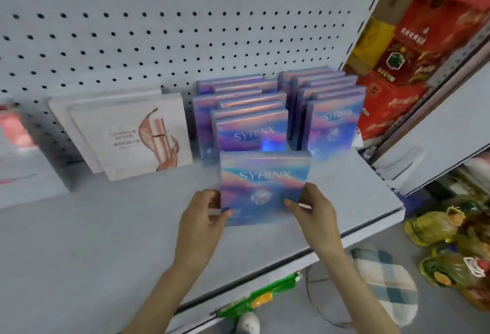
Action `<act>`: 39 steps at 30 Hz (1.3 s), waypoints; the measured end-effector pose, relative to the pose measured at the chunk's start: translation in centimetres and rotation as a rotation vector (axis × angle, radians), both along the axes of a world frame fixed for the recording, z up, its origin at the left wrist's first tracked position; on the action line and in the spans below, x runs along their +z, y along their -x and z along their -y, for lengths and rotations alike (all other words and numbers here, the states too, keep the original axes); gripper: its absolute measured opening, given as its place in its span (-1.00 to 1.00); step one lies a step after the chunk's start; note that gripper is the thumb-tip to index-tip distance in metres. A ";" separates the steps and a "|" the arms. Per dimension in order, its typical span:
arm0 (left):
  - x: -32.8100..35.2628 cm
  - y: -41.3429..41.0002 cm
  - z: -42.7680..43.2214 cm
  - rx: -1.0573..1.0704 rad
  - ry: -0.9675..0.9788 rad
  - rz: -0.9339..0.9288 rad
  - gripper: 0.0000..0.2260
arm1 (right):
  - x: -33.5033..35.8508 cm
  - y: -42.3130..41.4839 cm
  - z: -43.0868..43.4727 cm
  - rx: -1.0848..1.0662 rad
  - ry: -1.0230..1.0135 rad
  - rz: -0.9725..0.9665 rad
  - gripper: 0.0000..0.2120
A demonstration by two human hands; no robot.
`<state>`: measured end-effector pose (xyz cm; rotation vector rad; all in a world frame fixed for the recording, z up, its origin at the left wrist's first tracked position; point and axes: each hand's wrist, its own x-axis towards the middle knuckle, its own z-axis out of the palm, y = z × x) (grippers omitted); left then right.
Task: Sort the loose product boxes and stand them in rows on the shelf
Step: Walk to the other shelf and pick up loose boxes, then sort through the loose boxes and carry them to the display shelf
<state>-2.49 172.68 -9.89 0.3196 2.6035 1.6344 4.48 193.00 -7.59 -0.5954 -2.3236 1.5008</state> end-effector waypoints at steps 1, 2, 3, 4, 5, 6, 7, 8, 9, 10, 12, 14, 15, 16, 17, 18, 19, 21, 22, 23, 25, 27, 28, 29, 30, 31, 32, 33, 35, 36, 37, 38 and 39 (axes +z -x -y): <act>0.1 0.1 -0.6 0.041 -0.006 0.001 -0.70 | -0.1 0.9 -0.7 0.016 -0.025 0.001 -0.73; 0.3 0.1 -1.0 0.087 -0.009 0.002 -0.70 | -0.2 1.8 -1.1 0.032 -0.048 -0.005 -0.73; 0.3 0.1 -1.2 0.132 -0.013 -0.001 -0.69 | -0.1 2.7 -1.2 0.040 -0.066 -0.017 -0.72; 0.3 0.2 -1.3 0.172 -0.017 0.000 -0.68 | -0.2 3.6 -1.2 0.042 -0.067 -0.033 -0.69; 0.3 0.3 -1.4 0.206 -0.025 0.003 -0.68 | -0.2 4.4 -1.0 0.040 -0.056 -0.055 -0.66; 0.3 0.5 -1.4 0.231 -0.029 0.004 -0.68 | -0.2 5.1 -0.9 0.035 -0.044 -0.072 -0.65; 0.3 0.6 -1.5 0.250 -0.029 -0.001 -0.68 | -0.2 5.7 -0.8 0.030 -0.033 -0.085 -0.66; 0.2 0.8 -1.6 0.268 -0.024 -0.005 -0.68 | -0.4 6.3 -0.8 0.028 -0.020 -0.090 -0.68; 0.2 0.9 -1.8 0.284 -0.027 -0.004 -0.70 | -0.6 6.7 -0.9 0.026 -0.011 -0.086 -0.70; 0.1 1.0 -2.0 0.300 -0.036 0.001 -0.73 | -0.8 7.0 -1.0 0.024 -0.011 -0.080 -0.72; 0.0 1.2 -2.3 0.320 -0.052 0.014 -0.79 | -1.0 7.5 -1.2 0.025 -0.013 -0.072 -0.72; -0.1 1.6 -2.3 0.309 -0.047 0.022 -0.79 | -1.1 7.8 -1.3 0.021 -0.002 -0.073 -0.72; -0.1 1.9 -2.4 0.292 -0.039 0.031 -0.78 | -1.1 7.9 -1.5 0.010 -0.004 -0.073 -0.72; -0.2 2.0 -2.2 0.279 -0.033 0.048 -0.78 | -1.2 8.0 -1.5 -0.003 -0.010 -0.065 -0.72; -0.2 2.0 -2.0 0.272 -0.036 0.068 -0.79 | -1.2 7.9 -1.4 -0.018 -0.016 -0.053 -0.73; -0.1 1.8 -1.6 0.270 -0.041 0.080 -0.79 | -1.3 7.7 -1.2 -0.038 -0.017 -0.042 -0.74; 0.0 1.4 -1.1 0.271 -0.048 0.080 -0.77 | -1.3 7.4 -0.8 -0.063 -0.005 -0.036 -0.75; 0.4 -0.1 0.7 0.272 -0.066 0.070 -0.74 | -1.6 6.2 0.3 -0.134 0.033 -0.037 -0.75; 0.7 -1.2 2.0 0.269 -0.082 0.068 -0.74 | -1.6 5.4 1.2 -0.176 0.050 -0.039 -0.75; 0.9 -2.4 3.5 0.268 -0.097 0.066 -0.74 | -1.4 4.4 2.4 -0.212 0.073 -0.044 -0.75; 1.0 -5.5 7.3 0.268 -0.117 0.072 -0.75 | -0.7 2.2 6.0 -0.240 0.134 -0.066 -0.76; 0.9 -9.1 12.0 0.261 -0.126 0.094 -0.76 | 0.2 -0.4 10.9 -0.177 0.172 -0.094 -0.77; 0.9 -11.0 14.6 0.260 -0.123 0.108 -0.77 | 0.6 -1.7 13.9 -0.106 0.186 -0.100 -0.78; 0.8 -12.8 17.3 0.266 -0.113 0.121 -0.76 | 0.8 -3.0 17.0 -0.009 0.212 -0.094 -0.78; 0.7 -14.6 20.1 0.280 -0.096 0.127 -0.75 | 0.8 -4.2 20.3 0.106 0.248 -0.076 -0.79; 0.4 -16.4 23.0 0.308 -0.078 0.128 -0.73 | 0.6 -5.4 23.8 0.232 0.283 -0.047 -0.78; 0.1 -18.2 25.9 0.348 -0.061 0.135 -0.70 | 0.3 -6.4 27.2 0.358 0.304 -0.008 -0.74; -0.1 -20.0 28.7 0.399 -0.052 0.148 -0.65 | -0.1 -7.5 30.5 0.481 0.310 0.035 -0.69; -0.6 -23.8 34.1 0.525 -0.057 0.177 -0.55 | -1.0 -9.4 36.7 0.705 0.300 0.119 -0.60; -0.7 -25.7 36.5 0.596 -0.062 0.189 -0.54 | -1.2 -10.3 39.4 0.807 0.271 0.152 -0.56; -0.8 -27.6 38.6 0.669 -0.065 0.195 -0.54 | -1.3 -11.0 41.9 0.904 0.221 0.165 -0.53; -0.8 -29.3 40.4 0.740 -0.068 0.198 -0.54 | -1.4 -11.5 44.0 0.992 0.161 0.157 -0.52; -0.9 -30.9 41.9 0.810 -0.072 0.203 -0.54 | -1.5 -11.9 46.0 1.073 0.101 0.142 -0.50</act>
